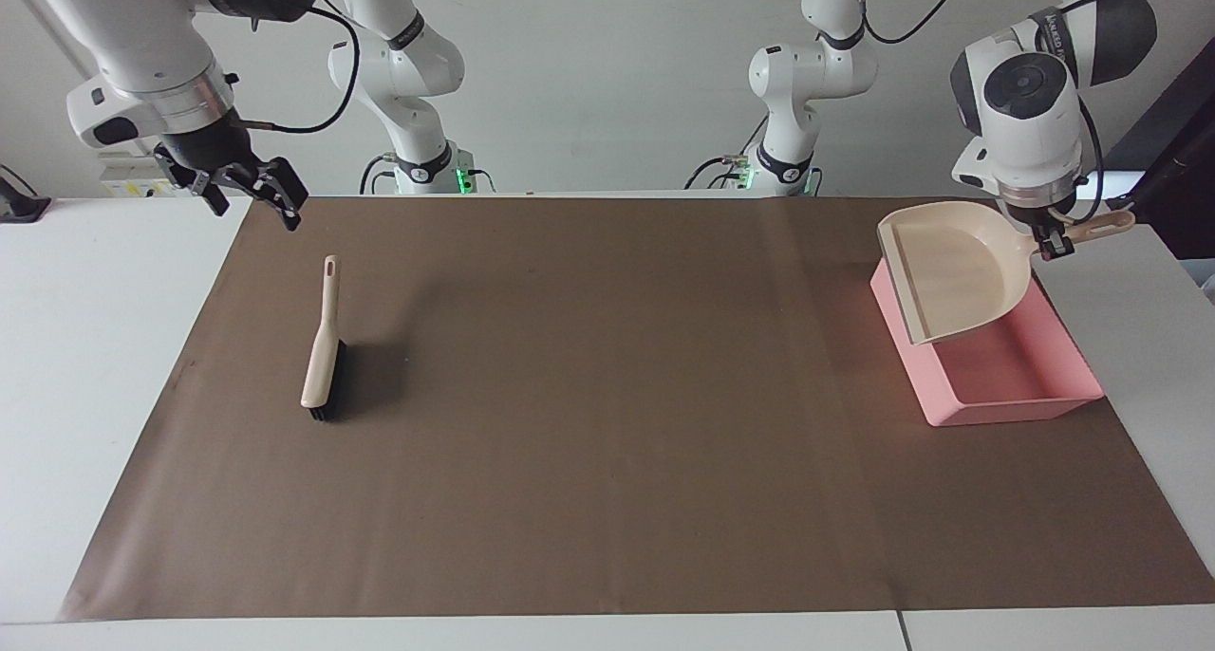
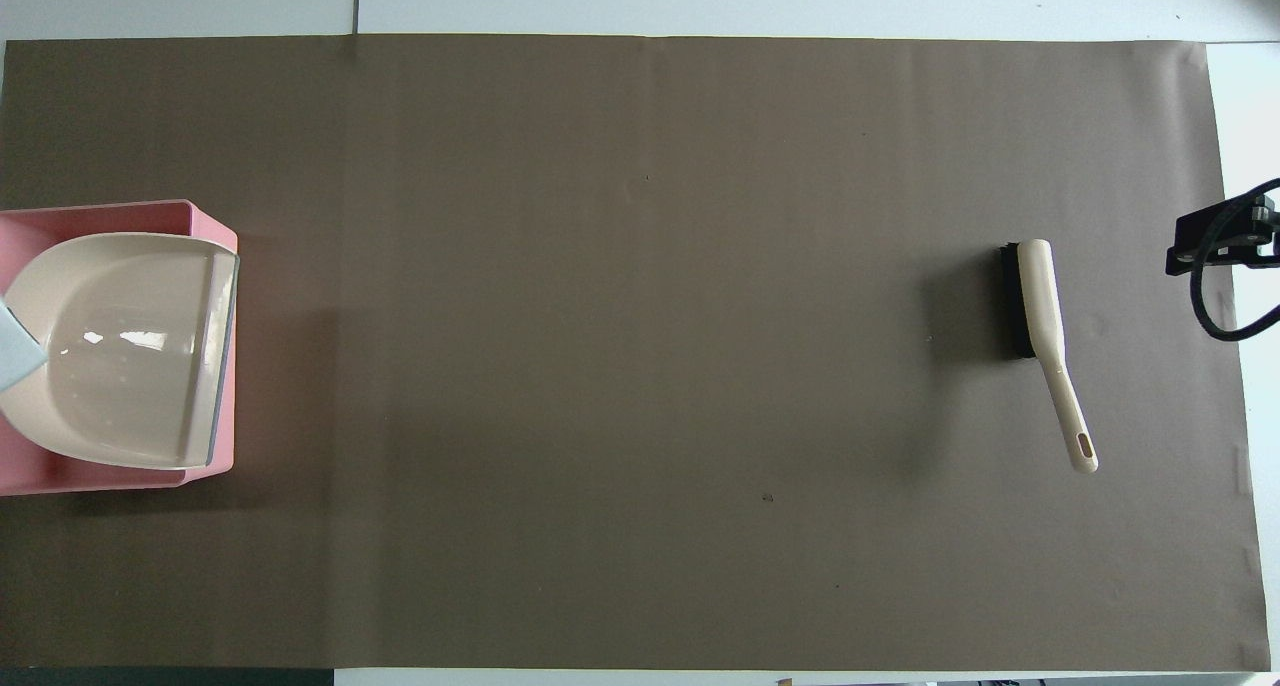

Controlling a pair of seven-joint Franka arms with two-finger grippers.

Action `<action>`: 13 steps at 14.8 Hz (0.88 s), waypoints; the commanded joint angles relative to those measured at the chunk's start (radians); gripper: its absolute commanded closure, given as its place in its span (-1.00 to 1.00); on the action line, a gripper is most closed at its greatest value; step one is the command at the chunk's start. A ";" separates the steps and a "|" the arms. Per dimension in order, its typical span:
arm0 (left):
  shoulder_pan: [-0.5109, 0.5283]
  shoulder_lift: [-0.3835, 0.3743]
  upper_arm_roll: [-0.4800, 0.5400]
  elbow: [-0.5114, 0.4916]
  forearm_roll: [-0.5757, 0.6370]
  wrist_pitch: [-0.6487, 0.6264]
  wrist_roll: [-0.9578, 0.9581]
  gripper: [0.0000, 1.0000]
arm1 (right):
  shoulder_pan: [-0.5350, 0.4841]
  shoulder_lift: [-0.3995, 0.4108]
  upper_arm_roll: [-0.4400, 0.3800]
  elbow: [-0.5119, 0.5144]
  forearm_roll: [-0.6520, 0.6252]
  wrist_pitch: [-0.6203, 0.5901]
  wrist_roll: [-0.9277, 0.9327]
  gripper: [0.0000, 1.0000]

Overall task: Clean e-waste and dump in bin
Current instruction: 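Lower the dustpan back onto the table beside the bin with the left gripper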

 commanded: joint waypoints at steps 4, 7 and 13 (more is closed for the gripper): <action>-0.202 -0.007 0.011 -0.127 -0.159 0.043 -0.194 1.00 | 0.018 -0.018 -0.003 -0.022 0.015 0.006 -0.023 -0.99; -0.278 0.046 0.011 -0.142 -0.194 0.097 -0.306 1.00 | 0.023 -0.019 -0.004 -0.023 0.015 0.006 -0.047 -0.99; -0.353 0.120 0.011 -0.188 -0.208 0.267 -0.446 1.00 | 0.033 -0.026 -0.001 -0.034 0.015 0.028 -0.095 -0.99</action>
